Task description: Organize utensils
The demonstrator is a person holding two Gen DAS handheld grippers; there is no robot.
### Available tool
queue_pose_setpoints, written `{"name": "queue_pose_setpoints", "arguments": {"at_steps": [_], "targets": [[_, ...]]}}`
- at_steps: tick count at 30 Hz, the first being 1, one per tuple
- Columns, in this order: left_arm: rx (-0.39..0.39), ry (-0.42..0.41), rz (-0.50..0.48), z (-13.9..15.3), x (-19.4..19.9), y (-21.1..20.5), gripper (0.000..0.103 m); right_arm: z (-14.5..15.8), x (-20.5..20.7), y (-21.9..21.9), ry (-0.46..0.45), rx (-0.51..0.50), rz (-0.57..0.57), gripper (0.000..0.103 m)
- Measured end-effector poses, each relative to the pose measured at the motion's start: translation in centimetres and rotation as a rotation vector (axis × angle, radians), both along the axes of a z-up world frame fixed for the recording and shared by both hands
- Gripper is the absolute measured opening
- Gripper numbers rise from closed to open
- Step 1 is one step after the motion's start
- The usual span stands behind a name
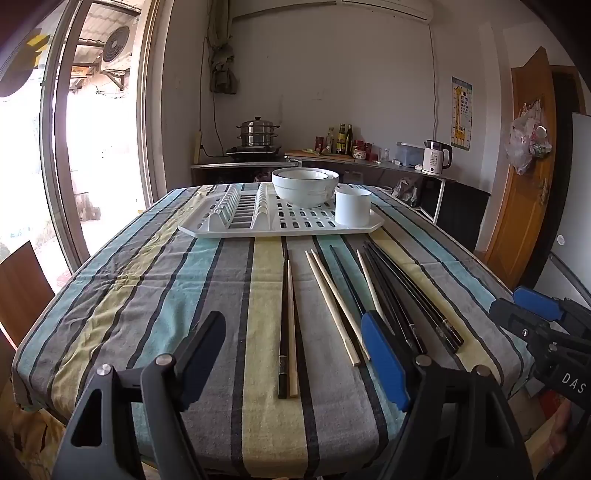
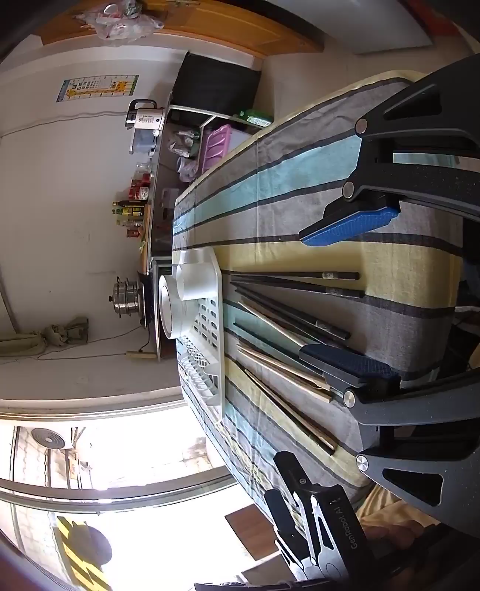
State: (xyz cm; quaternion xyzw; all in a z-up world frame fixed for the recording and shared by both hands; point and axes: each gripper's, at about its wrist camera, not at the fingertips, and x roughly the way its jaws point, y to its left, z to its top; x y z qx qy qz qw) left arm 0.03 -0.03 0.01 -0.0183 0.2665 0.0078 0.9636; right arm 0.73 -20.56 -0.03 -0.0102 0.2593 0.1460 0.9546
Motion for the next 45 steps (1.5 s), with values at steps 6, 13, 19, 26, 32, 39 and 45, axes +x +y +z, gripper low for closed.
{"name": "queue_pose_setpoints", "arguments": {"at_steps": [6, 13, 19, 26, 32, 39, 45], "targets": [[-0.01, -0.01, 0.004, -0.1, -0.2, 0.3, 0.078, 0.1, 0.2, 0.0, 0.008, -0.009, 0.002, 0.056], [-0.008, -0.03, -0.006, 0.3, -0.6, 0.1, 0.078, 0.3, 0.0, 0.0, 0.003, -0.012, -0.006, 0.056], [-0.005, -0.036, -0.004, 0.5, -0.6, 0.0, 0.078, 0.3, 0.0, 0.1, 0.003, -0.012, -0.005, 0.056], [-0.003, -0.035, -0.01, 0.5, -0.7, 0.0, 0.078, 0.4, -0.1, 0.1, 0.0, -0.013, -0.005, 0.056], [-0.011, -0.038, -0.01, 0.5, -0.7, 0.1, 0.078, 0.5, -0.1, 0.1, 0.001, -0.014, -0.005, 0.056], [-0.014, -0.037, -0.009, 0.4, -0.8, 0.2, 0.078, 0.5, -0.1, 0.2, 0.0, -0.013, -0.004, 0.056], [-0.011, -0.038, -0.007, 0.5, -0.8, 0.2, 0.078, 0.6, -0.1, 0.2, -0.001, -0.013, -0.004, 0.056]]}}
